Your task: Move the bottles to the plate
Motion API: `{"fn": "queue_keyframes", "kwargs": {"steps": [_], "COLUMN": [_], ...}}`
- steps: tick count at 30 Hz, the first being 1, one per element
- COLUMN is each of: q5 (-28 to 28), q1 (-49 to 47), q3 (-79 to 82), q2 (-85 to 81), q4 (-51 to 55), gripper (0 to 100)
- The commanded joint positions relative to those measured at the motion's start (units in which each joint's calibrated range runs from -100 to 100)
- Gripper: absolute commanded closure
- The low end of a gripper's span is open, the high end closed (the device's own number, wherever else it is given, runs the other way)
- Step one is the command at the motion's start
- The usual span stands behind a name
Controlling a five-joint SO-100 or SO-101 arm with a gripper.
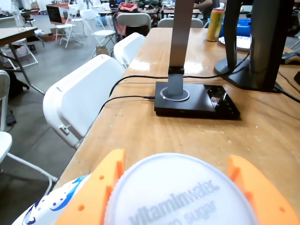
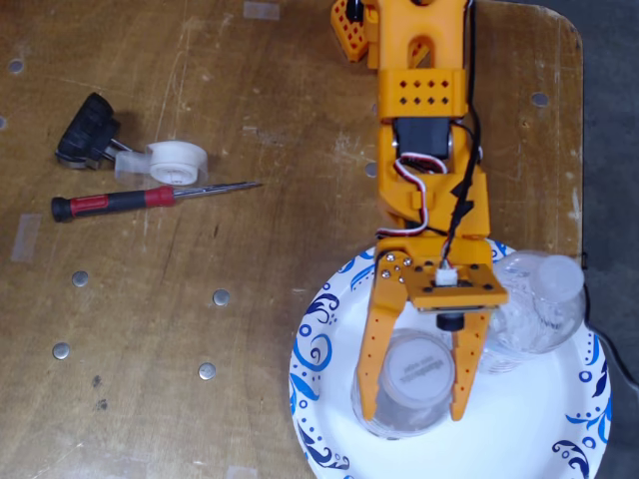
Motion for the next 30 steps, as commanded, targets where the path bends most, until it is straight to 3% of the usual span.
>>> {"fn": "queue_keyframes", "kwargs": {"steps": [1, 13, 22, 30], "q5": [-0.2, -0.1, -0.2, -2.3], "q1": [0.0, 0.3, -0.7, -1.8], "q3": [1.7, 2.3, 0.7, 0.8], "q2": [-0.3, -0.5, -0.6, -1.1], "q4": [-3.9, -5.2, -5.4, -8.1], "gripper": [99, 97, 70, 67]}}
